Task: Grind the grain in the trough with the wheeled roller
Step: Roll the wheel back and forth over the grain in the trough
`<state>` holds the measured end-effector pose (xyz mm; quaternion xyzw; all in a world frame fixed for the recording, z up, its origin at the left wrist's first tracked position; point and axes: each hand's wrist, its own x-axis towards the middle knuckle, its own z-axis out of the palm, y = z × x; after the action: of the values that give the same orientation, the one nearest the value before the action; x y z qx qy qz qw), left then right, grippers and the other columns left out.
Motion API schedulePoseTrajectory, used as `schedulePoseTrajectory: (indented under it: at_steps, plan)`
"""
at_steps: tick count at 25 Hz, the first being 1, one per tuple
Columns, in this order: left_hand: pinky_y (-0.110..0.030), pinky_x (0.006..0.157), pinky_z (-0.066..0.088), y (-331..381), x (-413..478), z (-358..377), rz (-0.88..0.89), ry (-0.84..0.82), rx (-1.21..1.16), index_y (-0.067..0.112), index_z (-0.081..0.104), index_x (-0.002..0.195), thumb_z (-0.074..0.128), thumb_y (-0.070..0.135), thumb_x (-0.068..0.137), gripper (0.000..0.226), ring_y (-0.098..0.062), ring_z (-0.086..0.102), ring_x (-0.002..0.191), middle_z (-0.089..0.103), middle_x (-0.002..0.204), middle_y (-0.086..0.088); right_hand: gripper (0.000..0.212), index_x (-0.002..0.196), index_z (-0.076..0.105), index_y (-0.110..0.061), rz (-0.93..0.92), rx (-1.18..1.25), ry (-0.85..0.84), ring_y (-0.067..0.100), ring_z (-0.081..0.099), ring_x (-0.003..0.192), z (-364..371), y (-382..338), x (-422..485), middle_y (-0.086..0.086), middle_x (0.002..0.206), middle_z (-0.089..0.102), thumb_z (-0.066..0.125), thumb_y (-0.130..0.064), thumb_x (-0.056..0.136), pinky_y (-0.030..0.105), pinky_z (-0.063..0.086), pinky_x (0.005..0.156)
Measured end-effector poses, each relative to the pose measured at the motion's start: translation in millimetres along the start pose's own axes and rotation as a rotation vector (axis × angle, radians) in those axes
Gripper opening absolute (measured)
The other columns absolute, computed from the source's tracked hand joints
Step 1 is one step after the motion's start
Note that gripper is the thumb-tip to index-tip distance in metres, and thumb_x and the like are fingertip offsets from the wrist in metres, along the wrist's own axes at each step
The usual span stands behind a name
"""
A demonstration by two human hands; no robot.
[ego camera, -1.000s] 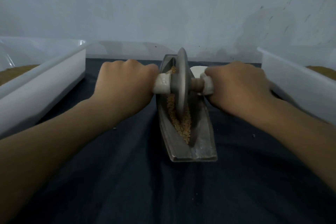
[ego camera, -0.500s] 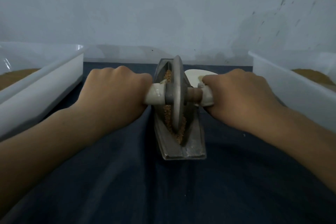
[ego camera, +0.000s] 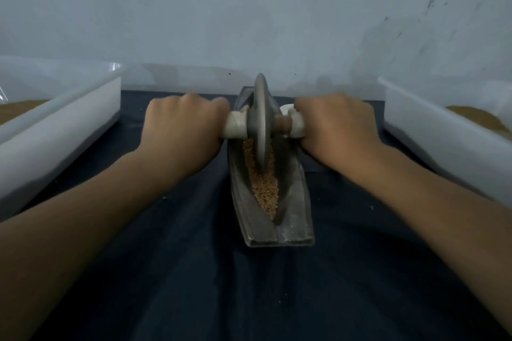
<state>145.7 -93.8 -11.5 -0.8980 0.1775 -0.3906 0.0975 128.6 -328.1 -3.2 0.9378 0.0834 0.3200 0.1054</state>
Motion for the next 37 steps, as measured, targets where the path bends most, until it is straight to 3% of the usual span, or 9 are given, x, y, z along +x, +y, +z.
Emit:
schedulePoseTrajectory:
  at_steps: [4,8,16,20,25,28,33,35,37]
  plan:
    - [-0.021,0.049,0.009,0.2,-29.3,-44.0,0.109,0.016,0.042,0.020,0.032,0.068,0.071,0.017,0.063,0.039,-0.024,0.030,0.038,0.039,0.049,-0.001,0.016,0.083,0.061,-0.033,0.007,0.035,0.010,0.022,0.032,0.050,-32.1,7.2,-53.0,-0.012,0.055,0.023,0.070,-0.042,0.073,0.019,0.012,0.047]
    - [-0.021,0.049,0.006,2.0,-12.1,-34.1,0.075,-0.033,0.080,0.022,0.034,0.068,0.075,0.021,0.061,0.041,-0.019,0.017,0.044,0.026,0.050,0.003,0.017,0.082,0.055,-0.032,0.034,0.020,-0.076,0.023,0.036,0.056,-18.2,4.1,-37.8,-0.012,0.059,0.027,0.069,-0.040,0.076,0.023,0.012,0.047]
    - [-0.025,0.048,0.013,-0.8,19.5,28.5,-0.104,0.009,0.005,0.022,0.055,0.078,0.067,0.025,0.082,0.013,-0.027,0.043,0.050,0.054,0.063,-0.005,0.018,0.077,0.052,-0.026,0.025,-0.020,0.022,0.027,0.044,0.060,25.3,4.1,41.2,-0.001,0.065,0.047,0.069,-0.023,0.078,0.026,0.023,0.051]
    - [-0.030,0.054,0.034,-6.5,25.2,4.4,0.033,-0.231,-0.041,0.028,0.061,0.087,0.064,0.030,0.079,0.008,-0.027,0.060,0.069,0.056,0.075,-0.002,0.016,0.077,0.055,-0.027,-0.034,0.155,-0.494,0.020,0.060,0.072,-7.9,11.7,39.4,0.000,0.079,0.063,0.071,-0.027,0.079,0.032,0.045,0.059]
    - [-0.020,0.045,0.034,-22.8,20.0,-23.7,0.197,-0.665,-0.331,0.029,0.053,0.064,0.073,0.035,0.062,0.022,-0.003,0.054,0.048,0.056,0.052,0.011,0.018,0.076,0.063,-0.025,-0.138,0.174,-0.909,0.012,0.063,0.054,-51.7,10.3,34.3,-0.003,0.061,0.069,0.077,-0.033,0.069,0.025,0.044,0.051]
    - [-0.024,0.050,0.039,-24.0,26.3,-7.3,0.138,-0.606,-0.318,0.028,0.055,0.067,0.072,0.040,0.067,0.021,-0.008,0.055,0.056,0.057,0.064,0.010,0.016,0.074,0.062,-0.025,-0.085,0.160,-0.776,0.018,0.064,0.061,-42.3,9.2,42.9,-0.001,0.063,0.066,0.076,-0.032,0.072,0.030,0.046,0.053]
    - [-0.030,0.051,0.030,-7.1,17.4,32.6,-0.055,-0.041,-0.046,0.022,0.055,0.075,0.064,0.030,0.081,0.014,-0.033,0.057,0.056,0.058,0.066,-0.006,0.015,0.078,0.053,-0.022,-0.023,-0.045,0.080,0.030,0.052,0.062,11.3,-7.6,30.6,0.003,0.068,0.058,0.068,-0.021,0.081,0.031,0.024,0.057]
    - [-0.029,0.049,0.025,-5.8,14.4,31.5,-0.068,-0.002,-0.031,0.020,0.049,0.071,0.065,0.026,0.081,0.020,-0.029,0.047,0.048,0.052,0.059,-0.004,0.018,0.078,0.050,-0.023,-0.021,0.007,0.030,0.026,0.043,0.059,6.6,-5.2,34.4,-0.002,0.064,0.049,0.068,-0.023,0.081,0.027,0.020,0.053]
    - [-0.030,0.051,0.027,-7.6,16.7,23.1,-0.041,-0.069,-0.062,0.024,0.045,0.072,0.062,0.031,0.083,0.022,-0.026,0.038,0.052,0.043,0.061,0.001,0.013,0.079,0.055,-0.021,-0.039,0.090,-0.277,0.021,0.052,0.063,-11.1,0.2,41.2,-0.003,0.070,0.054,0.067,-0.026,0.081,0.027,0.030,0.049]
